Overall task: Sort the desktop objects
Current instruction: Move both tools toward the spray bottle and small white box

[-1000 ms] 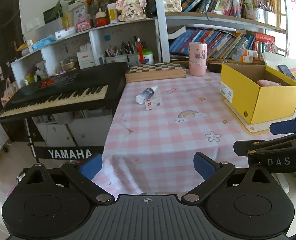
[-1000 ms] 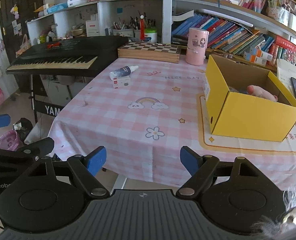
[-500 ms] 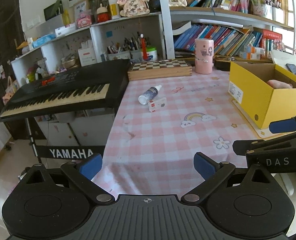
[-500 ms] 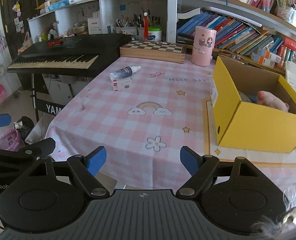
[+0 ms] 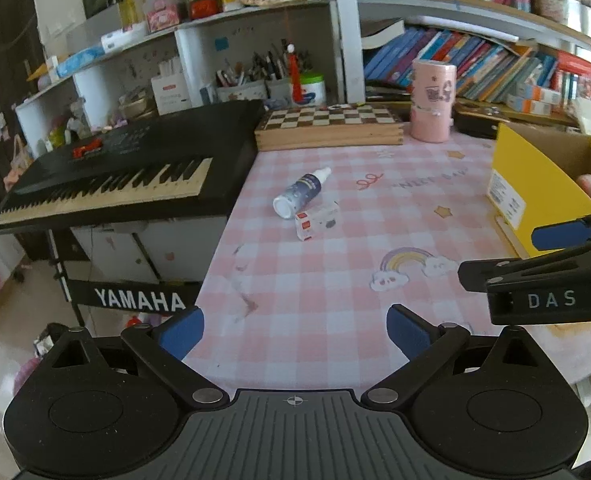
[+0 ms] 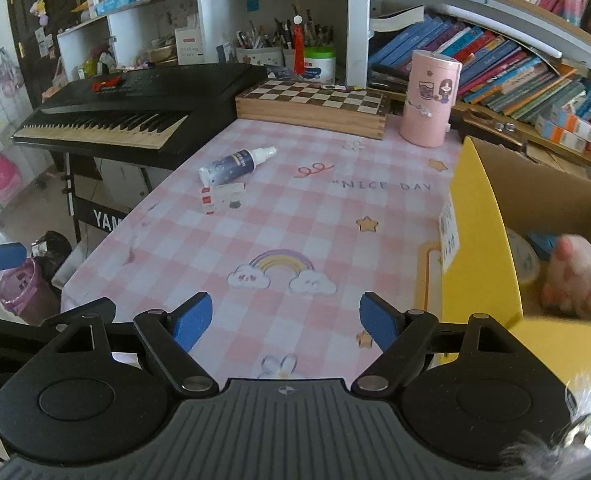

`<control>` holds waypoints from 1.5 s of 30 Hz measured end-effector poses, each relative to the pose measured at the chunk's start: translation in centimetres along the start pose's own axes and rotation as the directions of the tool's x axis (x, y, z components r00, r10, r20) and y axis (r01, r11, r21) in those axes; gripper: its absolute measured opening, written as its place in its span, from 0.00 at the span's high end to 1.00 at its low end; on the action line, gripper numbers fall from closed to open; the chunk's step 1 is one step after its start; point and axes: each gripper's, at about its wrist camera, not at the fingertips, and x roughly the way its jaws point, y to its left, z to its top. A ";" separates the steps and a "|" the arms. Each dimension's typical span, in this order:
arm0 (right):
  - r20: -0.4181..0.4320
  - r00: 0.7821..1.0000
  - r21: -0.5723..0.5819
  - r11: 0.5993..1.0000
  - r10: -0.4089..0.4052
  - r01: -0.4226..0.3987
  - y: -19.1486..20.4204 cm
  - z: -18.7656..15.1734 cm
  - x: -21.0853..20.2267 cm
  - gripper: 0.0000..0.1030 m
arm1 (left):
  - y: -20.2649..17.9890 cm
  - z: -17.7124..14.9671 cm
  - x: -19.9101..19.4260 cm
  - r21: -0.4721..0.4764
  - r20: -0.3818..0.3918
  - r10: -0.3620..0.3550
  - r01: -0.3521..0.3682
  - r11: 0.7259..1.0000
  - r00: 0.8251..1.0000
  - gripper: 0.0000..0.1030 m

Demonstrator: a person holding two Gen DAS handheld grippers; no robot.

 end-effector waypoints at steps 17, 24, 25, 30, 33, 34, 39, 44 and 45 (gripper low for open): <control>0.011 0.994 -0.031 0.994 0.109 -0.108 -4.1 6.7 5.6 0.22 | -1.4 4.8 5.6 -0.128 -0.039 0.085 -0.089 0.988 0.996 0.04; 0.028 0.990 -0.019 0.990 0.141 -0.140 -5.5 9.2 7.8 0.22 | -2.3 6.0 8.3 -0.169 -0.043 0.095 -0.101 0.980 0.995 0.05; 0.029 0.989 -0.010 0.989 0.145 -0.145 -5.7 9.6 8.1 0.22 | -2.4 6.1 8.7 -0.175 -0.041 0.097 -0.102 0.979 0.994 0.05; 0.027 0.988 0.019 0.988 0.151 -0.152 -6.6 11.1 9.7 0.22 | -2.5 7.2 11.5 -0.242 -0.050 0.089 -0.099 0.965 0.995 0.10; 0.021 0.989 0.019 0.989 0.147 -0.147 -6.8 11.6 10.4 0.22 | -2.9 7.6 13.4 -0.268 -0.075 0.093 -0.110 0.957 0.993 0.14; 0.018 0.989 0.017 0.989 0.145 -0.146 -6.9 11.7 10.6 0.22 | -3.0 7.7 14.1 -0.277 -0.083 0.088 -0.108 0.955 0.993 0.15; -0.003 0.990 0.014 0.990 0.139 -0.139 -7.0 12.0 11.4 0.22 | -3.8 8.0 16.9 -0.308 -0.111 0.095 -0.126 0.943 0.989 0.15; -0.015 0.992 0.014 0.992 0.128 -0.128 -7.1 12.5 12.3 0.22 | -4.2 8.0 18.8 -0.314 -0.124 0.121 -0.154 0.937 0.985 0.15; -0.017 0.992 0.017 0.992 0.127 -0.127 -7.2 12.6 12.5 0.22 | -4.3 8.0 19.1 -0.315 -0.131 0.128 -0.164 0.935 0.983 0.16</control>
